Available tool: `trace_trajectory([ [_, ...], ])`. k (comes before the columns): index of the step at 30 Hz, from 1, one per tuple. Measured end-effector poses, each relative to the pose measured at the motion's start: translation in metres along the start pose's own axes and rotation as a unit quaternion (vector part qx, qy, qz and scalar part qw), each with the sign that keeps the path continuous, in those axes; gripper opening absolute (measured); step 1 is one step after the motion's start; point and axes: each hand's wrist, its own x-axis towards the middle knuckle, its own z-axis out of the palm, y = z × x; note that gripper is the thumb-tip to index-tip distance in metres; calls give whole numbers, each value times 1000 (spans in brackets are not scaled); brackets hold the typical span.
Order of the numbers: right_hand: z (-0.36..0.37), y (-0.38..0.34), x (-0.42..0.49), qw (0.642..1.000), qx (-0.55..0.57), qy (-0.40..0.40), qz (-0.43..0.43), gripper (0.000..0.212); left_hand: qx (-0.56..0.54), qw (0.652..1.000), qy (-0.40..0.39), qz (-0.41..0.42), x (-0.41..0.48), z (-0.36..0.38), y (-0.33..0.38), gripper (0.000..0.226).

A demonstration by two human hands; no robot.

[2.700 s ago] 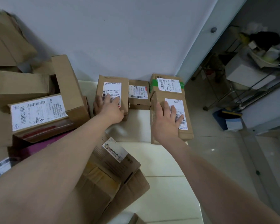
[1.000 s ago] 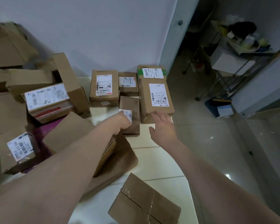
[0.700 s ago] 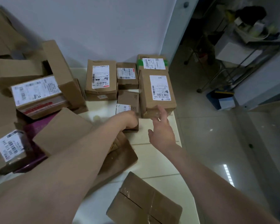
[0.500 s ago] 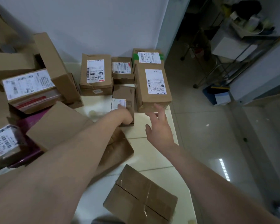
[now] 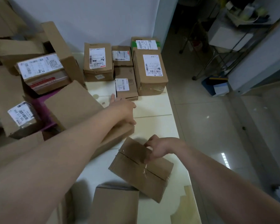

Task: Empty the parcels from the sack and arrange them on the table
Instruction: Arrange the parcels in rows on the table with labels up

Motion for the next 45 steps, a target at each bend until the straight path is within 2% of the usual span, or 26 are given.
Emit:
trace_trajectory([
  [2,10,3,-7,998,26,39,-34,56,10,999,44,16,-6,10,12,70],
  [4,19,11,-14,990,118,60,-45,40,-31,998,48,41,-17,13,23,62],
  [7,23,23,-29,962,255,96,21,46,-102,993,6,52,-34,12,37,52],
  [10,30,33,-39,942,271,153,127,55,-51,998,-25,23,-41,14,45,45],
  [12,39,40,-47,920,323,123,187,65,-16,997,-71,3,-46,15,52,37],
  [14,50,45,-51,853,482,58,192,71,2,994,-113,-2,-57,13,65,38],
  [16,55,46,-52,795,582,36,166,70,-13,990,-143,-8,-66,13,78,48],
  [19,46,49,-49,784,579,128,184,72,-115,983,-130,-54,-75,-2,89,61],
  [20,39,54,-48,769,584,166,201,78,-168,976,-120,-74,-75,-9,92,65],
  [21,31,59,-51,748,598,198,210,83,-217,967,-101,-84,-72,-18,97,69],
  [24,10,101,-36,645,682,285,194,92,-297,950,-3,-93,-63,-41,114,71],
  [25,3,103,-44,614,704,305,186,88,-314,944,44,-88,-57,-43,115,70],
  [27,0,97,-60,548,756,323,155,64,-347,927,117,-84,-43,-42,111,67],
  [28,0,86,-69,540,767,321,129,54,-353,923,126,-85,-37,-37,105,63],
  [30,5,73,-69,572,749,315,116,49,-360,922,101,-100,-31,-25,93,61],
  [34,19,52,-50,670,683,266,123,25,-402,904,25,-144,-30,6,76,61],
  [36,22,46,-34,712,625,290,134,17,-404,903,25,-145,-24,16,73,51],
  [38,19,45,-23,753,514,368,181,24,-408,900,45,-146,-19,21,70,44],
  [40,14,47,-19,770,441,412,206,48,-426,895,34,-127,-16,23,70,39],
  [42,11,50,-18,800,408,399,182,69,-446,889,-20,-108,-16,26,73,38],
  [44,9,53,-14,825,408,354,165,72,-454,883,-63,-104,-13,31,77,40],
  [45,8,52,-12,822,420,342,177,68,-461,879,-64,-104,-12,32,80,43],
])
